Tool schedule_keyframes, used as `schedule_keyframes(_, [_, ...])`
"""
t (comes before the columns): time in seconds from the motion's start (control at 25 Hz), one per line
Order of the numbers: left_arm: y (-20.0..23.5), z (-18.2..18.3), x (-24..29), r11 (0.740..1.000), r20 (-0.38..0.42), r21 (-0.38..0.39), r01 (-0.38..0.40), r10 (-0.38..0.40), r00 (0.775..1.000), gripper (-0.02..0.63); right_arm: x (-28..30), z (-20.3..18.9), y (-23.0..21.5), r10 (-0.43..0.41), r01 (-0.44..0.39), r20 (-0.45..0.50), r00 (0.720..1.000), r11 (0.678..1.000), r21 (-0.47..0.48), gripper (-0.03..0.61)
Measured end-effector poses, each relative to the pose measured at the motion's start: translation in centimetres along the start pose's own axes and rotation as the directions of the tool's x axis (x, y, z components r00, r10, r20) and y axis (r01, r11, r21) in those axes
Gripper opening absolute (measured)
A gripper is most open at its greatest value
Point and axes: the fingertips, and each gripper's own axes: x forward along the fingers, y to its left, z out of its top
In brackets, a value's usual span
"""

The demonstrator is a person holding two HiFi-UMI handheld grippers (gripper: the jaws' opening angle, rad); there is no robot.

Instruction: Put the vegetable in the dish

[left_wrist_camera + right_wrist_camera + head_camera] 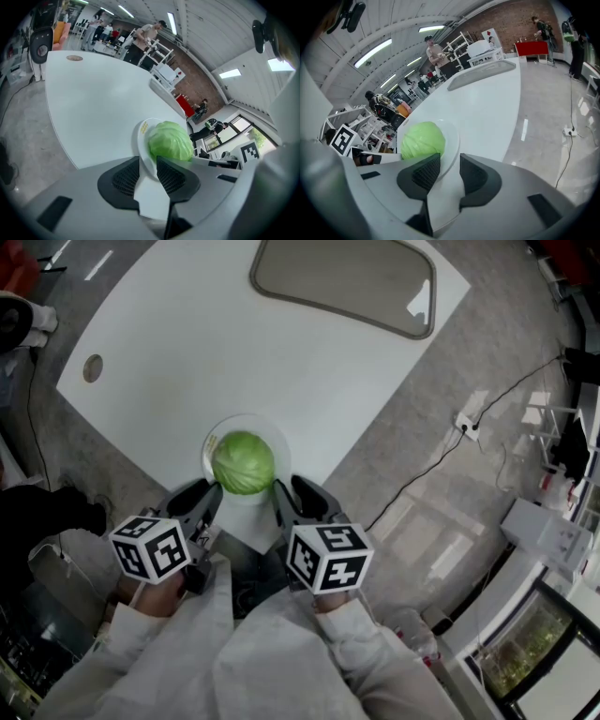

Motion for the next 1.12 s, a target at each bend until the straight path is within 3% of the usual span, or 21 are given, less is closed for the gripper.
schedule_keyframes(0.24, [-0.14,0.06,0.07,1.000,0.003,-0.004,0.006,-0.006,1.000,0.098,0.24,-0.13,0.48,0.015,-0.015,-0.005,1.000,0.999,0.039,0.115])
schedule_keyframes(0.88, [-0.03,0.20,0.16,0.999,0.042,-0.050,-0.009,0.011,0.999,0.097,0.30,-0.12,0.04,-0.053,0.053,0.001,0.999,0.997,0.058,0.104])
schedule_keyframes(1.12, [0.31,0.11,0.19,1.000,0.039,-0.008,-0.011,0.011,0.999,0.075,0.45,-0.21,-0.07,-0.074,0.074,0.002,0.997,0.996,0.048,0.090])
